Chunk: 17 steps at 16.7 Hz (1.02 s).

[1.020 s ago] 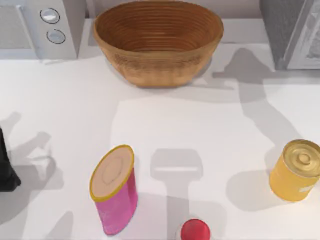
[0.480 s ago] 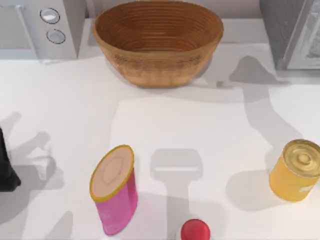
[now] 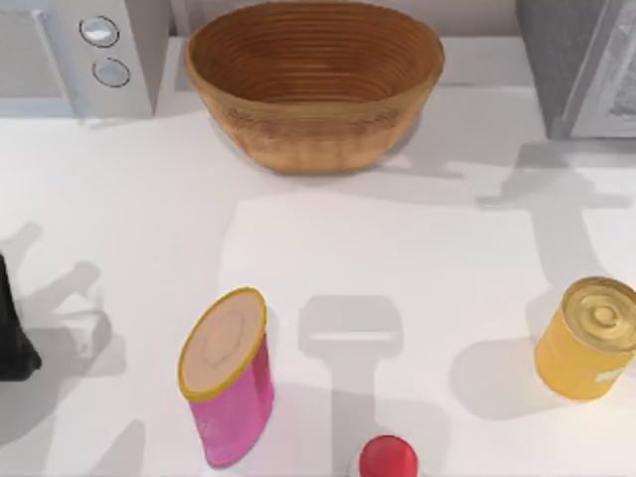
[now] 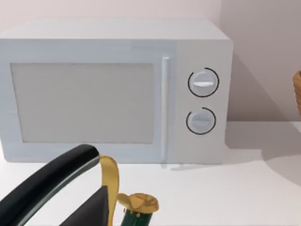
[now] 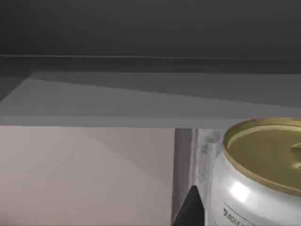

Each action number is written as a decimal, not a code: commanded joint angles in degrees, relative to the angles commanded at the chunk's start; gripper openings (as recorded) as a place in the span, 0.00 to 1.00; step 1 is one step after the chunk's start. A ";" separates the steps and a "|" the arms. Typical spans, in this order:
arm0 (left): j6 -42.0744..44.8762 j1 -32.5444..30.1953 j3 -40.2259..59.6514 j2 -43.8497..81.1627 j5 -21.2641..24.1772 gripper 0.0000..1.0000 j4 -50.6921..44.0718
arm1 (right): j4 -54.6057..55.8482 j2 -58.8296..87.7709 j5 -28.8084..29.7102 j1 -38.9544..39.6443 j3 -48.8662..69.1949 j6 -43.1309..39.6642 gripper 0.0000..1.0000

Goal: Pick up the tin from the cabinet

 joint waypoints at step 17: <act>0.00 0.00 0.00 0.00 0.00 1.00 0.00 | 26.23 -55.24 -30.12 -29.66 -80.80 -0.58 0.00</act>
